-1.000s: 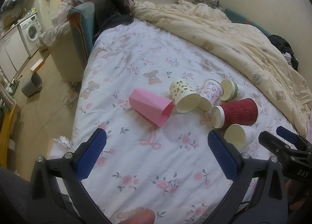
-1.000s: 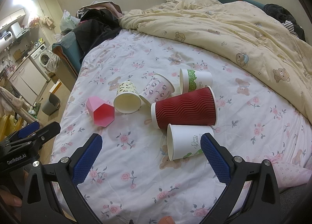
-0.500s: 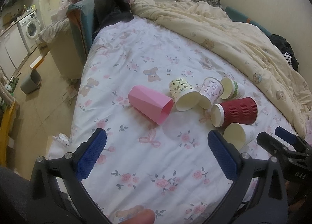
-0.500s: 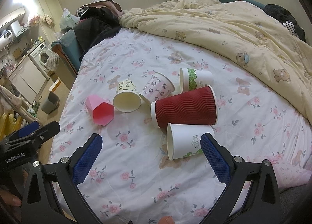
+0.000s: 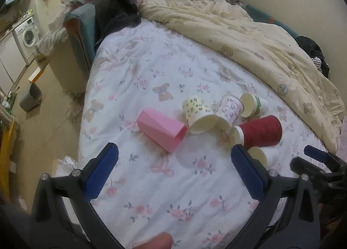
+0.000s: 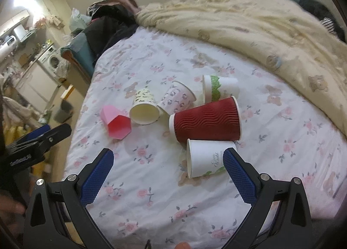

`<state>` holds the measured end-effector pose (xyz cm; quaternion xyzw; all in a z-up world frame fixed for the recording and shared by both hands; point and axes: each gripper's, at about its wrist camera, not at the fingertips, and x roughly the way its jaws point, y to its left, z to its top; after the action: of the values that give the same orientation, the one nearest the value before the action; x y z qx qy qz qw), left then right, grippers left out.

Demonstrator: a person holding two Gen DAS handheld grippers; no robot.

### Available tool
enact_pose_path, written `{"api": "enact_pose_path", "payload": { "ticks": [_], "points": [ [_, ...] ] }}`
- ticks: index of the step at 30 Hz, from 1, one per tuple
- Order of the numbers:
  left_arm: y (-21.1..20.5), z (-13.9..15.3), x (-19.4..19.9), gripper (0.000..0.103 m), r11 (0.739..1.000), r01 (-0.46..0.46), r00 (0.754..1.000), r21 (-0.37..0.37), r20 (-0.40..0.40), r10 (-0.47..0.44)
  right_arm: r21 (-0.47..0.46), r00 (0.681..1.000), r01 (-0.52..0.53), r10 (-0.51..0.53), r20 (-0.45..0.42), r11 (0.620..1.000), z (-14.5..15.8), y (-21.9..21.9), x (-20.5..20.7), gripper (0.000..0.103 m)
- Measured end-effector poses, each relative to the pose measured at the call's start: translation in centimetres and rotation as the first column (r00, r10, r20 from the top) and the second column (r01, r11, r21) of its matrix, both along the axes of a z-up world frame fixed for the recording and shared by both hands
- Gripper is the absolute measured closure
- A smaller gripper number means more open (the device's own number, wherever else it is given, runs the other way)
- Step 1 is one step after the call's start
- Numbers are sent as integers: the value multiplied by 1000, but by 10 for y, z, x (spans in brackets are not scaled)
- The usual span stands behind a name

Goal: Flip cup upside down
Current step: 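Reach the right gripper to the green-leaf white cup and close on it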

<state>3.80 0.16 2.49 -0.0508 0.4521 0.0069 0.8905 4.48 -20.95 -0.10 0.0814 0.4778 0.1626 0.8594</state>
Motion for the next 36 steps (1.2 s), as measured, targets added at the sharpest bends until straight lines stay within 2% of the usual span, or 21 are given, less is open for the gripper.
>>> {"api": "enact_pose_path", "payload": {
  "ticks": [2,6,9,12,14,16,20,22,23,25,30,34,36],
  "points": [
    [1,3,9,0,1000,3,1000,7,0,-3,38,997,-50,52,-56,998,4,-10,16,0],
    [4,6,28,0,1000,8,1000,18,-3,-8,-6,990,-109,108,-93,994,16,-25,39,0],
    [5,4,42,0,1000,14,1000,19,-17,-14,-97,986,-125,112,-125,988,20,-39,62,0],
    [7,1,52,0,1000,14,1000,19,-23,-13,-175,962,-241,210,-176,955,15,-41,88,0],
    [9,-4,55,0,1000,11,1000,18,-29,-10,-246,932,-342,295,-208,907,9,-36,103,0],
    [12,-11,59,0,1000,5,999,14,-49,-4,-312,892,-445,387,-233,839,2,-29,117,0],
    [16,-23,64,0,1000,-7,996,-4,-89,7,-446,828,-560,480,-290,698,-20,-19,149,2],
    [17,-26,66,0,1000,-13,995,2,-97,13,-469,798,-601,509,-321,647,-32,-14,166,5],
    [18,-27,67,0,1000,-17,995,4,-100,17,-467,786,-618,517,-339,632,-39,-13,174,7],
    [20,-30,70,0,1000,-27,994,4,-109,28,-464,758,-652,534,-375,600,-51,-8,187,18],
    [27,-35,76,0,999,-47,991,9,-129,48,-462,667,-744,588,-459,483,-83,11,209,22],
    [29,-39,78,0,999,-50,988,14,-142,52,-441,597,-800,615,-516,406,-106,23,220,22],
    [29,-41,80,0,999,-47,987,15,-155,49,-430,572,-818,611,-548,381,-119,29,226,27]
  ]
}}
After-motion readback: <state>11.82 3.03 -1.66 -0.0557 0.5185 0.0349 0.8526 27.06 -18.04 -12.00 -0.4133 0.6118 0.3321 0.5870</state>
